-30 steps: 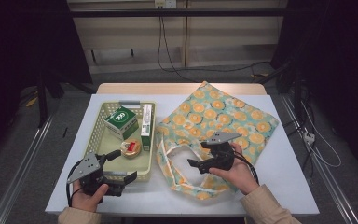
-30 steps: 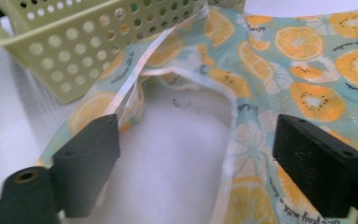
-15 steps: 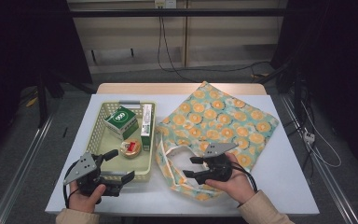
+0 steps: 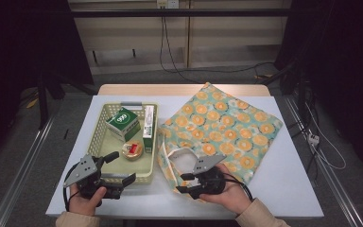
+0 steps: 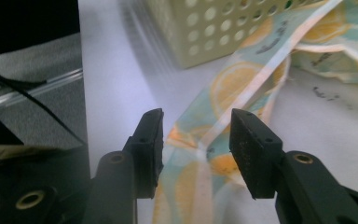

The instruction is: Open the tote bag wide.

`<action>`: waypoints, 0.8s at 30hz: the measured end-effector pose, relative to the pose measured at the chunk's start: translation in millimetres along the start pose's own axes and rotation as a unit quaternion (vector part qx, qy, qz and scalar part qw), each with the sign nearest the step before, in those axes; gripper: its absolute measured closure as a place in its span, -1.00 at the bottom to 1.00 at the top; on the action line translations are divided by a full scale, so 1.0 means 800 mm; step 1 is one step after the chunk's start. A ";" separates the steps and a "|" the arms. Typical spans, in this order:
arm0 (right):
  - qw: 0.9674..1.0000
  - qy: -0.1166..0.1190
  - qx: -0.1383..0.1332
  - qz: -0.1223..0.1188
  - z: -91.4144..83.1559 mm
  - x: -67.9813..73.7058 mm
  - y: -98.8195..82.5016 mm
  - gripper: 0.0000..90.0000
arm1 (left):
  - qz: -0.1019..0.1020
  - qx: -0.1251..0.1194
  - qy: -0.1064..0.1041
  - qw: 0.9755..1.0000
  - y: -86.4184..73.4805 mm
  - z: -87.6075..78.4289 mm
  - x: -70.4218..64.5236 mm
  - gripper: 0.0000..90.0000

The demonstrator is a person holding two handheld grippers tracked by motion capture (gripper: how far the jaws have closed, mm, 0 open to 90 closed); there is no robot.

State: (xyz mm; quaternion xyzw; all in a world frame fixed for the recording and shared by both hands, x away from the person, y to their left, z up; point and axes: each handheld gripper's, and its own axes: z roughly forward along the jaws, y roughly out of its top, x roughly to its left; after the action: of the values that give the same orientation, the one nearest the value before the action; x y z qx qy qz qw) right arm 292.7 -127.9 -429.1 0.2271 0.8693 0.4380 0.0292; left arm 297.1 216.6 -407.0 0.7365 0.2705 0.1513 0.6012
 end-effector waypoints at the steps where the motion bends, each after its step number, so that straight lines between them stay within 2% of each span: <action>1: 1.000 0.001 0.006 -0.004 0.003 0.002 -0.001 0.23 | 0.000 0.000 -0.001 1.000 0.000 0.001 0.000 -0.92; 7: 0.999 -0.001 0.032 -0.009 0.017 0.002 -0.012 0.25 | 0.000 0.000 0.002 1.000 0.000 -0.002 0.000 -0.92; 12: 0.999 -0.004 0.046 -0.015 0.024 0.000 -0.018 0.39 | -0.003 -0.001 0.002 1.000 -0.001 -0.002 0.002 -0.92; 19: 0.999 -0.005 0.047 -0.010 0.025 -0.003 -0.017 0.64 | -0.002 -0.005 0.004 1.000 -0.002 -0.002 0.005 -0.92; 24: 0.999 0.006 0.036 0.001 0.019 -0.005 -0.014 0.78 | -0.003 -0.006 0.003 1.000 -0.001 -0.002 0.005 -0.92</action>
State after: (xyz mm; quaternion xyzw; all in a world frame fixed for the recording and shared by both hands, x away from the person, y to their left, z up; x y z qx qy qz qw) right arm 295.9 -124.1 -448.0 0.2260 0.8844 0.4081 0.0158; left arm 299.4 220.0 -407.7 0.7315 0.2735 0.1539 0.6054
